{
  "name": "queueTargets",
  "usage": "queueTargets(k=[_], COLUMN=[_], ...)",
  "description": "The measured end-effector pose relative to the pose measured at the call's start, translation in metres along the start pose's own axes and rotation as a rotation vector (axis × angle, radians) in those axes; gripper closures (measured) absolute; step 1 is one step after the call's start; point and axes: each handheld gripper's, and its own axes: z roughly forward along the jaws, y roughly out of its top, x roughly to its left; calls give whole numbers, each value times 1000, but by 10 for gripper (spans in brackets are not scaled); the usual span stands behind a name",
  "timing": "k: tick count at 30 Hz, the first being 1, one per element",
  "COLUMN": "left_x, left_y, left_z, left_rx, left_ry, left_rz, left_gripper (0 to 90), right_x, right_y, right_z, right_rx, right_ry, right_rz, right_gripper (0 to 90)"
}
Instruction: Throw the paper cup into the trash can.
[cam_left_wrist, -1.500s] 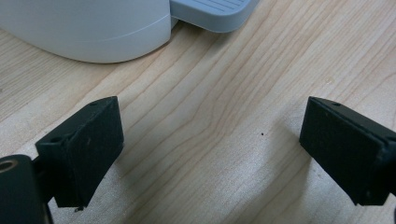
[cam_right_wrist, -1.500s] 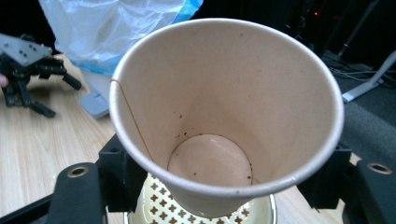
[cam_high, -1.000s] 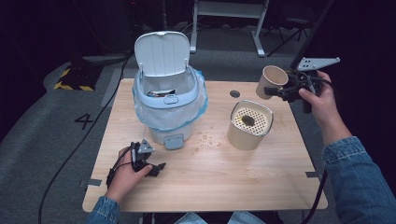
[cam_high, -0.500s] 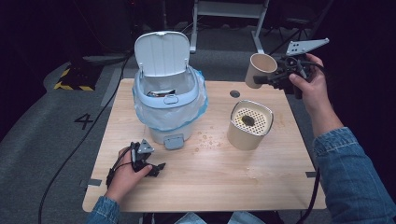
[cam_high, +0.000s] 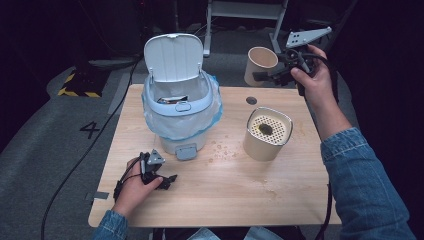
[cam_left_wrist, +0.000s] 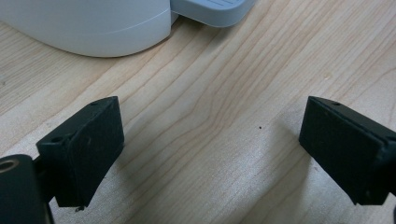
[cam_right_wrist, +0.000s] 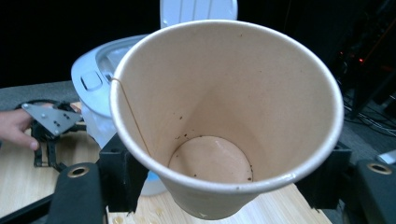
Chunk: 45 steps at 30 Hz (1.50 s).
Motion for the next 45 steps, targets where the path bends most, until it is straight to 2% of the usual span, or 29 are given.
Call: queueTargets(k=[7, 14, 22, 28, 31, 39, 45], left_x=[0, 0, 0, 0, 0, 0, 0], left_y=[0, 0, 0, 0, 0, 0, 0], left_z=[0, 0, 0, 0, 0, 0, 0], left_rx=[0, 1, 0, 0, 0, 0, 0], left_ry=[0, 0, 0, 0, 0, -1, -1], left_rz=[0, 0, 0, 0, 0, 0, 0], left_gripper=[70, 70, 70, 70, 70, 69, 69], right_x=[6, 13, 22, 27, 29, 37, 45], right_y=[17, 29, 39, 40, 39, 37, 37], right_z=[23, 49, 81, 105, 114, 140, 157], right_rx=[-16, -48, -59, -66, -78, -101, -71], right_ry=[30, 60, 88, 108, 103, 133, 144], right_rz=[-16, -7, -8, 1, 1, 30, 22], right_gripper=[291, 291, 290, 289, 288, 288, 288])
